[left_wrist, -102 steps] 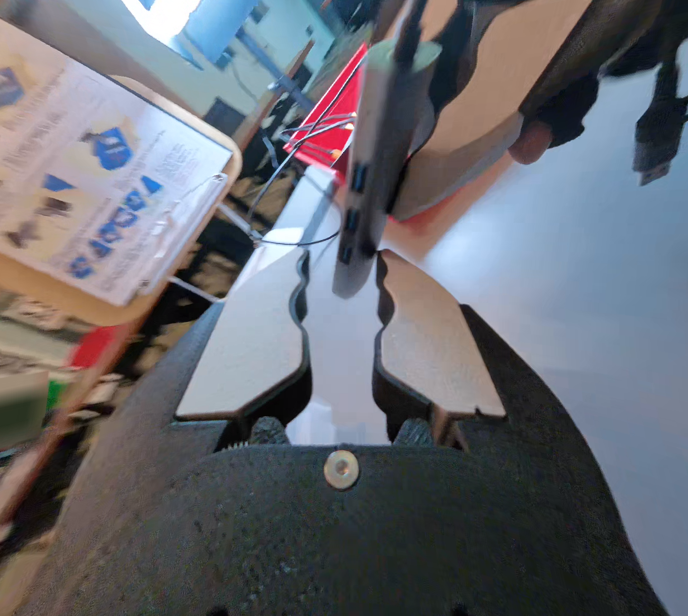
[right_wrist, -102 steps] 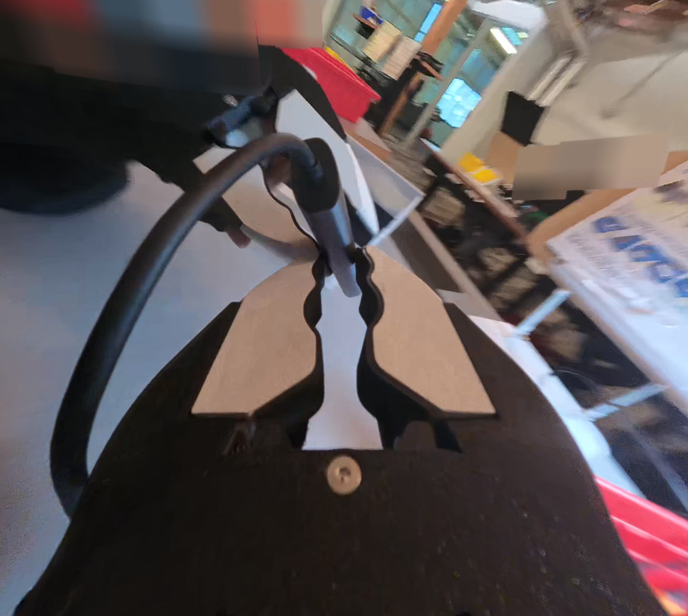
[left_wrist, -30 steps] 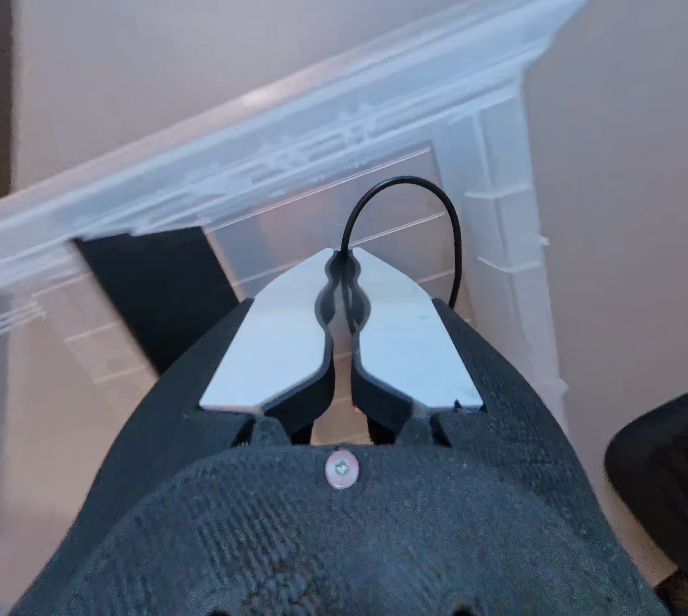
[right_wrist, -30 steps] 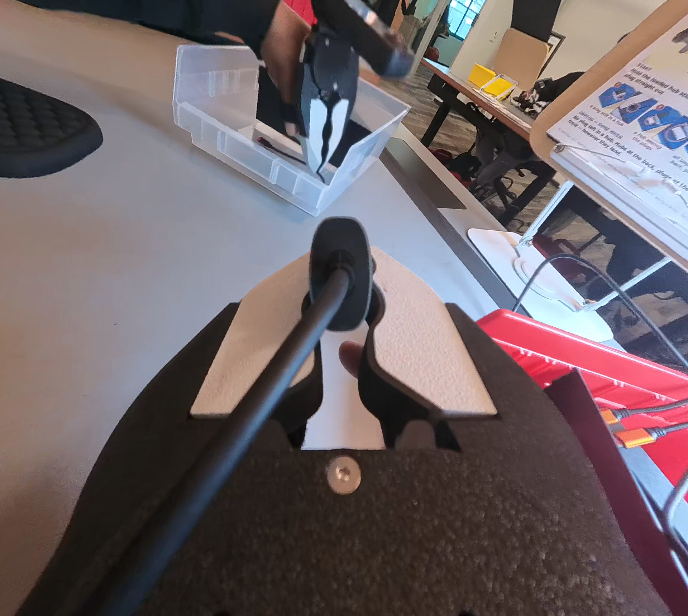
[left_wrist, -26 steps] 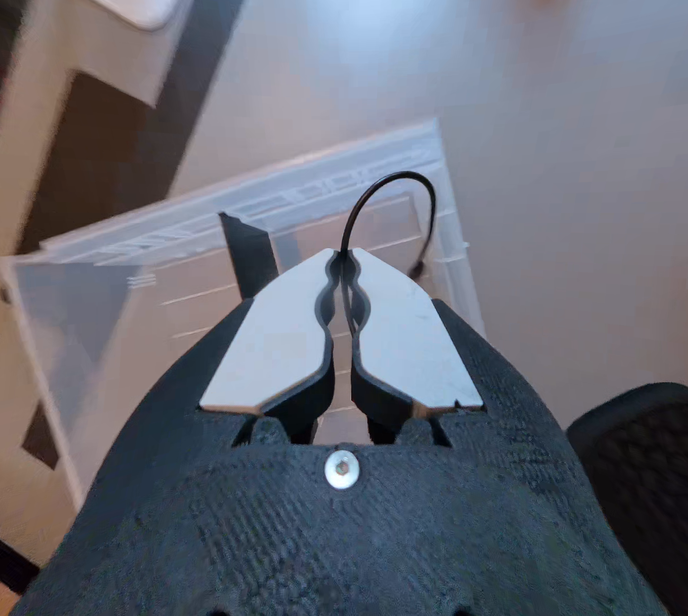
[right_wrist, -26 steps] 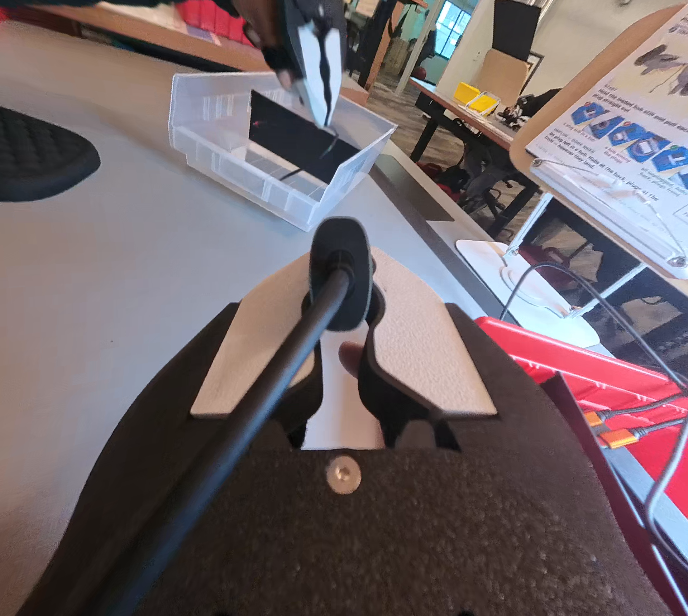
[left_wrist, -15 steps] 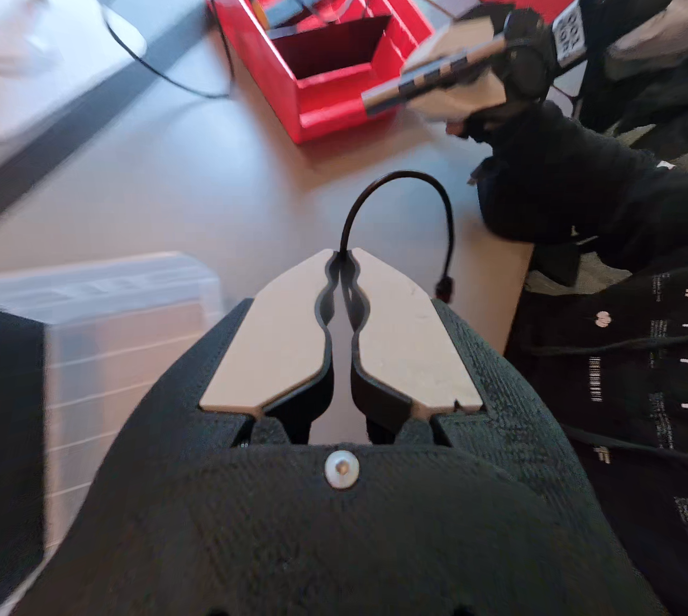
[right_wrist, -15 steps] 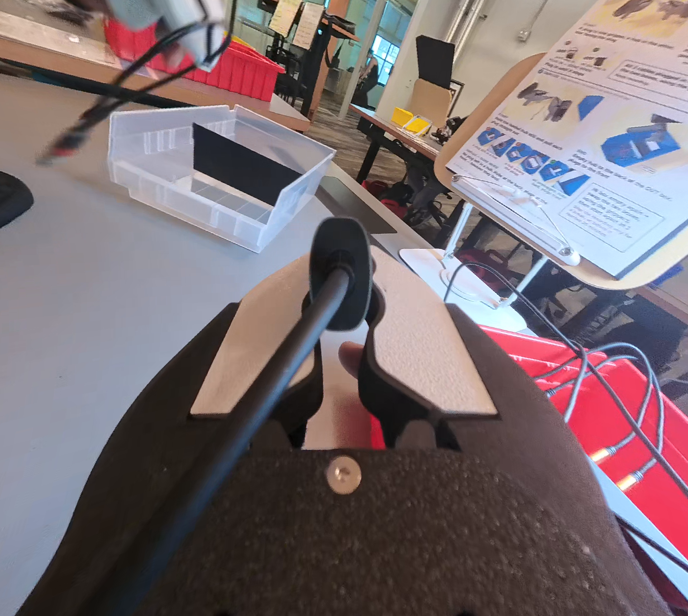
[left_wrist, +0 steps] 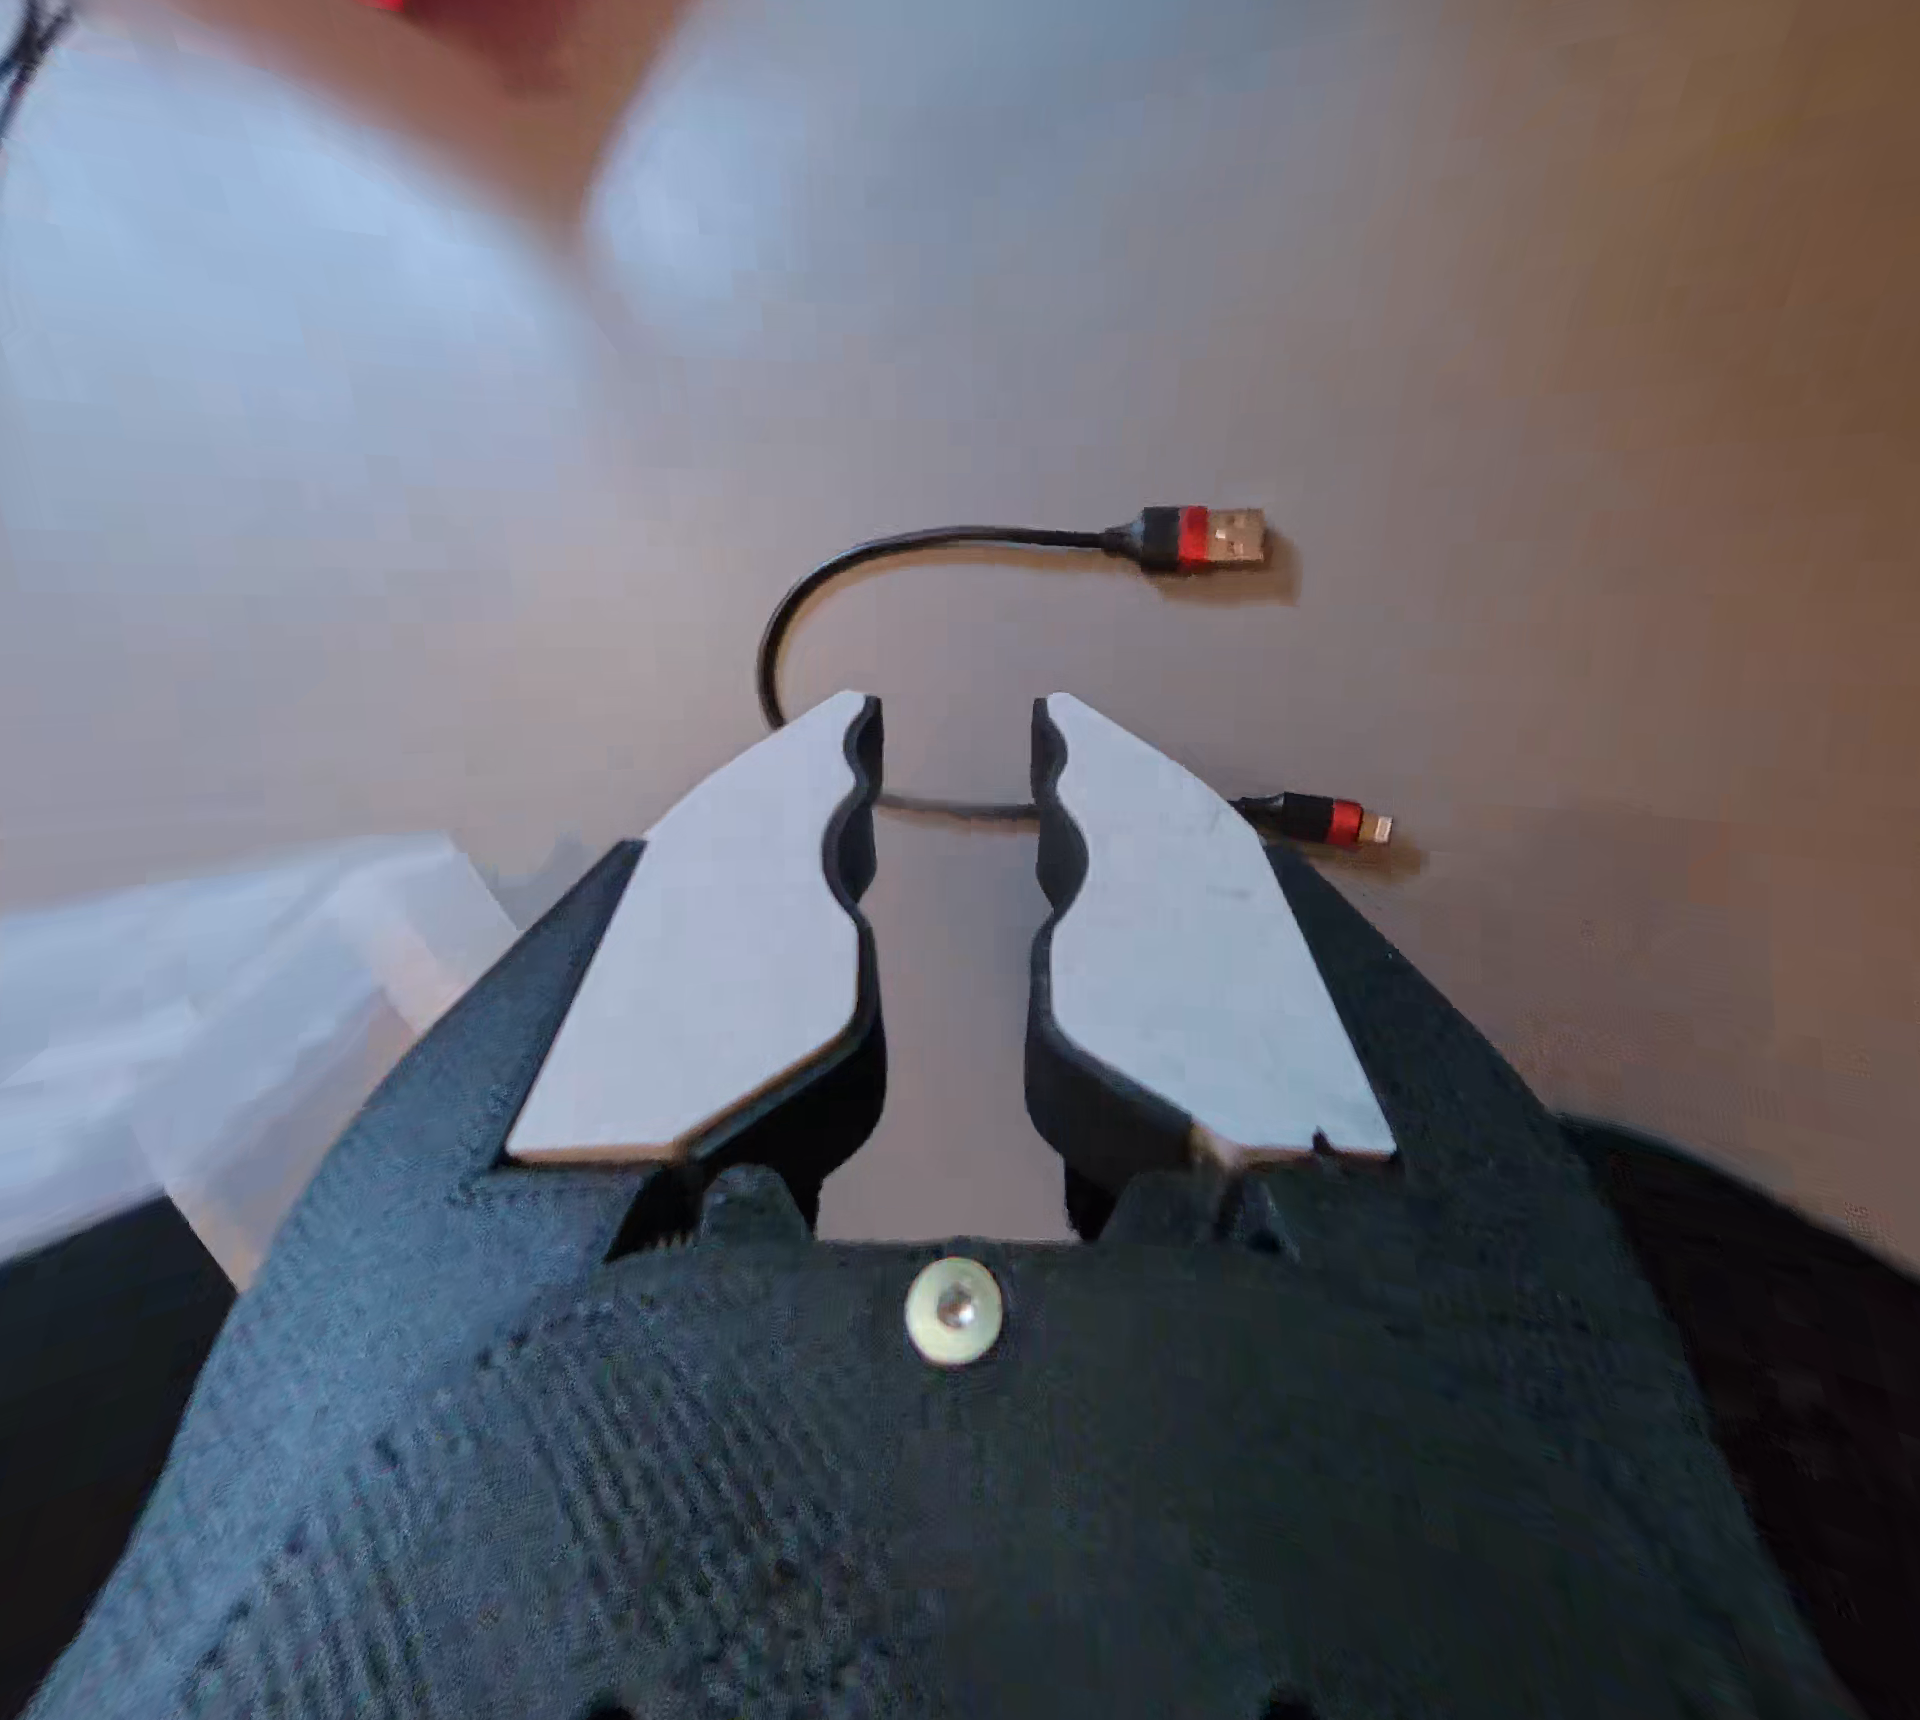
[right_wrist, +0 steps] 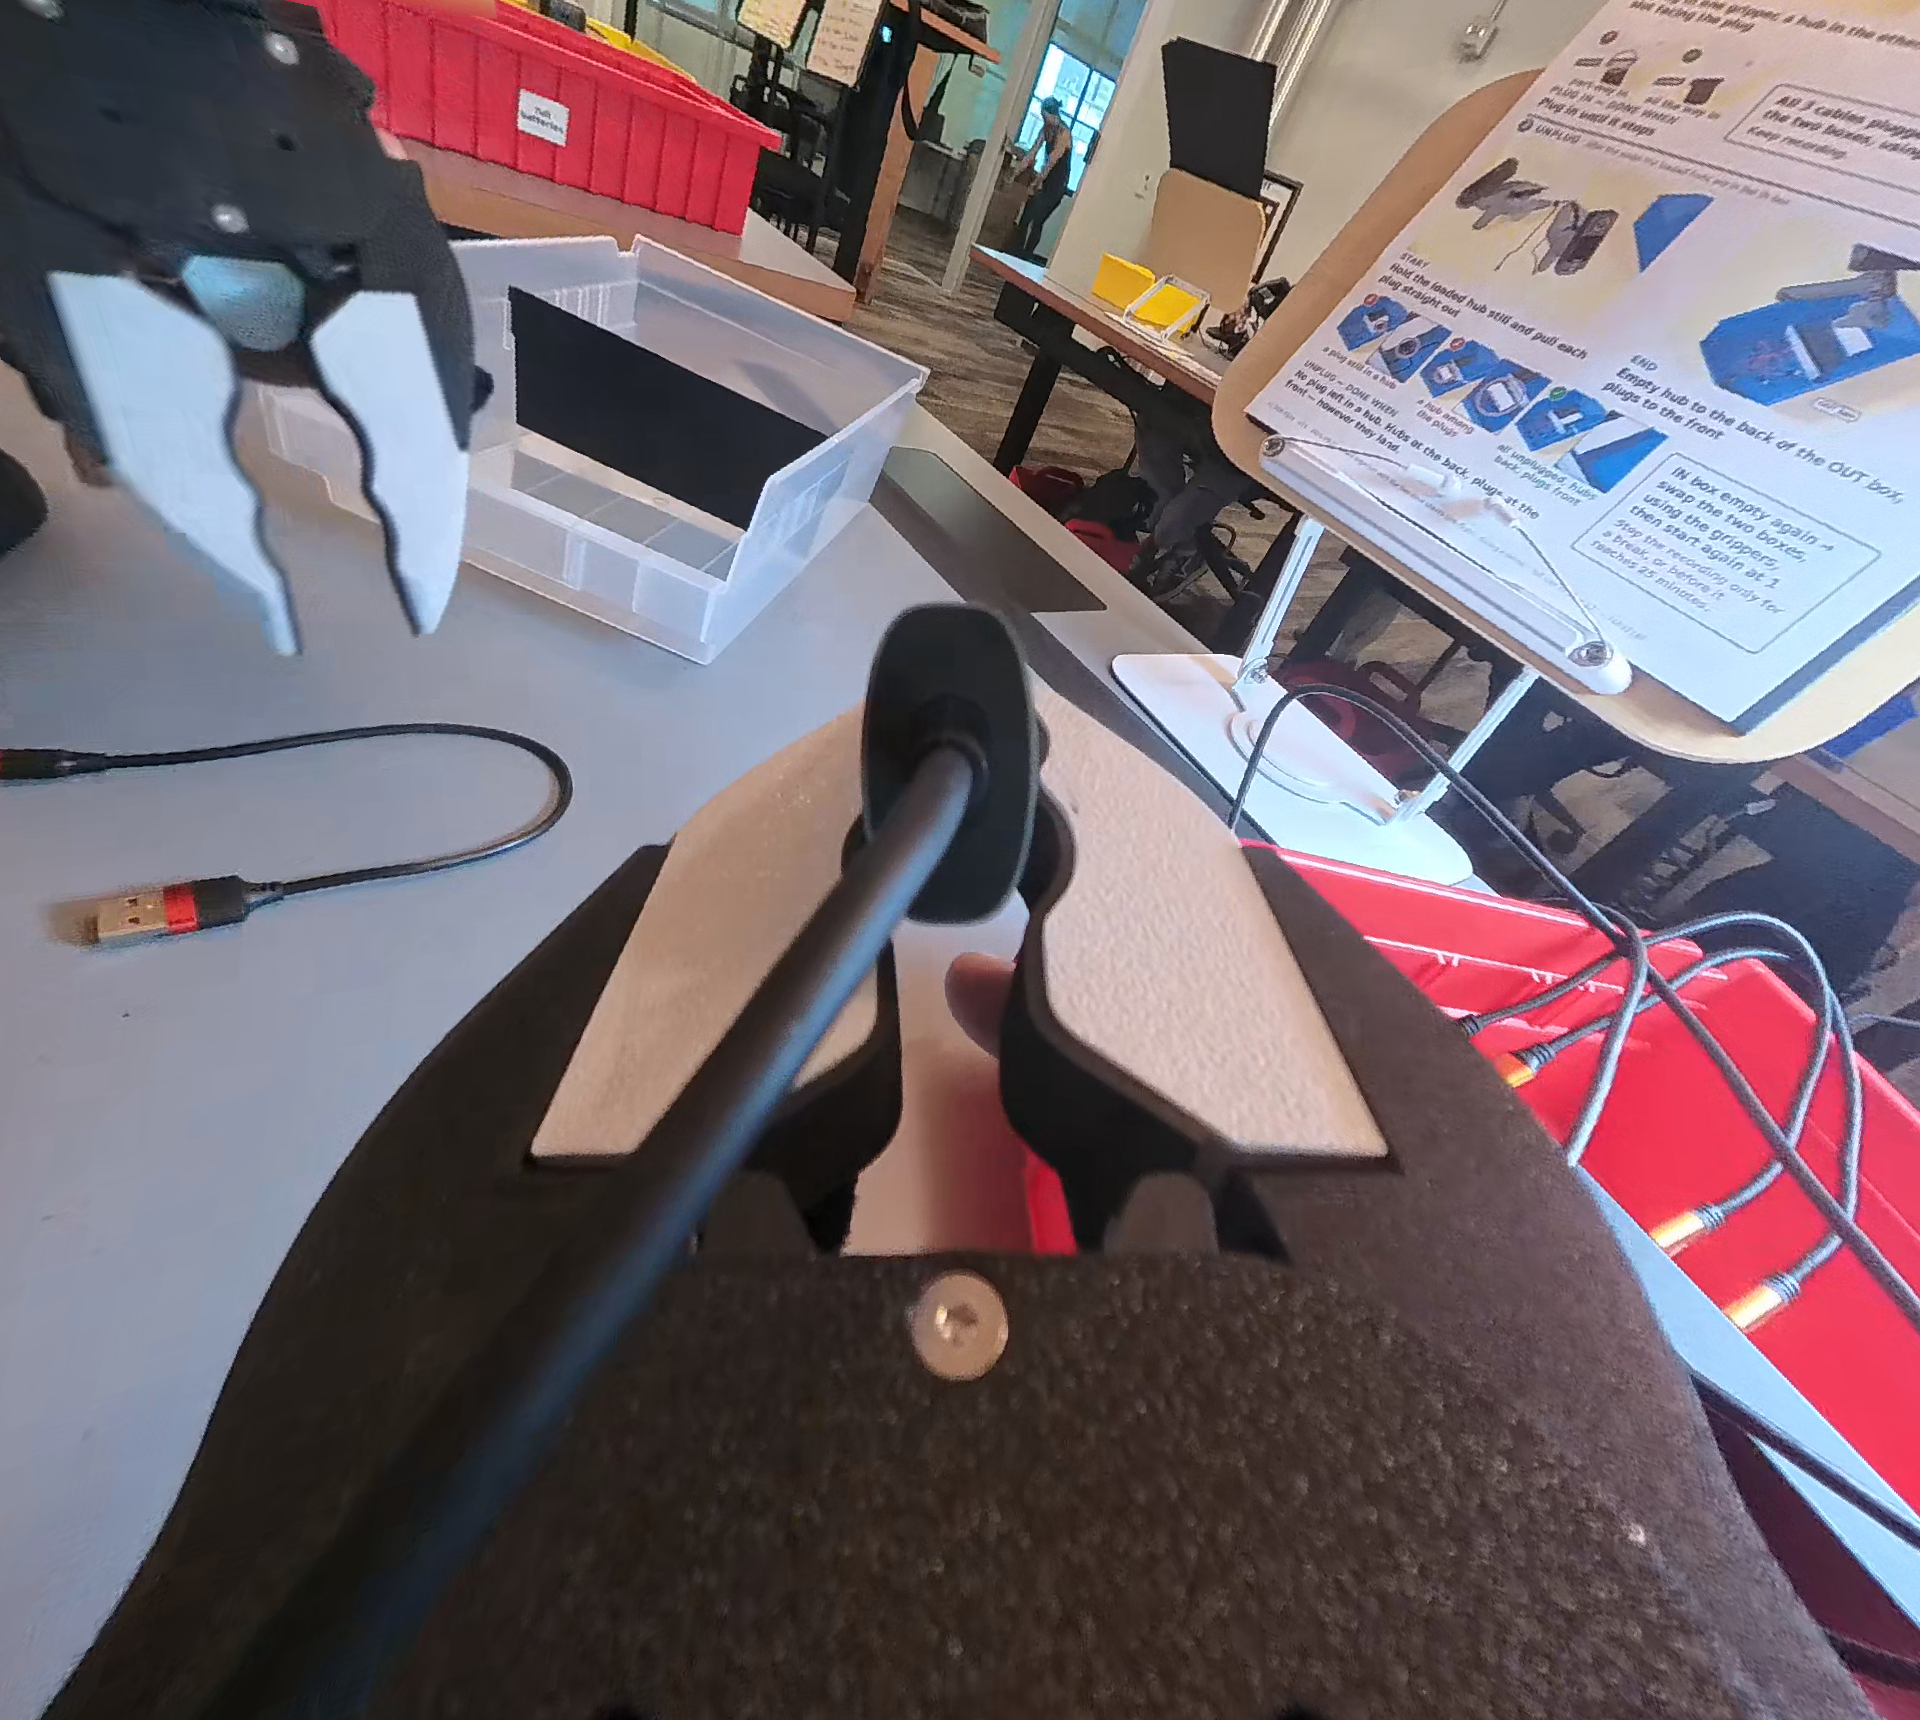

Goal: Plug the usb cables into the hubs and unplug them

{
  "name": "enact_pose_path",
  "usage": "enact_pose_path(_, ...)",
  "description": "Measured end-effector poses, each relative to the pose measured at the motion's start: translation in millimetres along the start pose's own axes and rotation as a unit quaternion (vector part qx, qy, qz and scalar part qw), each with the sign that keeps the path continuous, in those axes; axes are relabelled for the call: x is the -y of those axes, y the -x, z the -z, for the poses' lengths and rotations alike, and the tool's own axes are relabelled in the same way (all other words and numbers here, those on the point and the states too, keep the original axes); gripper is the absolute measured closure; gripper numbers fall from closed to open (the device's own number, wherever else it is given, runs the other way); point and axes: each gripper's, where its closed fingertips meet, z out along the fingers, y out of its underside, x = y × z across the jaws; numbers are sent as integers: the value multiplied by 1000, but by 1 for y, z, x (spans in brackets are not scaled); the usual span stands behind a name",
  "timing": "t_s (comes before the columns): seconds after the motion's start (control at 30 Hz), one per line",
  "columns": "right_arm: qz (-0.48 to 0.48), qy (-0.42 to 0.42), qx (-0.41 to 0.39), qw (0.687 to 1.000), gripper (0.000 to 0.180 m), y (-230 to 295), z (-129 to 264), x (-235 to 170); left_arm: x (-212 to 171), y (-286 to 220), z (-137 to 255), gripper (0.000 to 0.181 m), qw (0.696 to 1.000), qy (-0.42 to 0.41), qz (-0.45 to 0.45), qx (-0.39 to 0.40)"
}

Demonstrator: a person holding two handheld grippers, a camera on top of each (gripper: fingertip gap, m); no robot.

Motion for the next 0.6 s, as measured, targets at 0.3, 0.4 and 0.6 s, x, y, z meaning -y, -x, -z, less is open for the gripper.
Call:
enact_pose_path(0.3,0,6,9,1000,162,2,1,-7,1,-21,-57,145,946,119,-284,-101)
enact_pose_path(0.4,-3,10,13,1000,161,2,0,-10,8,-33,-64,149,937,115,-288,-161)
enact_pose_path(0.6,1,16,25,1000,161,5,-1,-19,33,-35,-79,168,972,50,-150,-173)
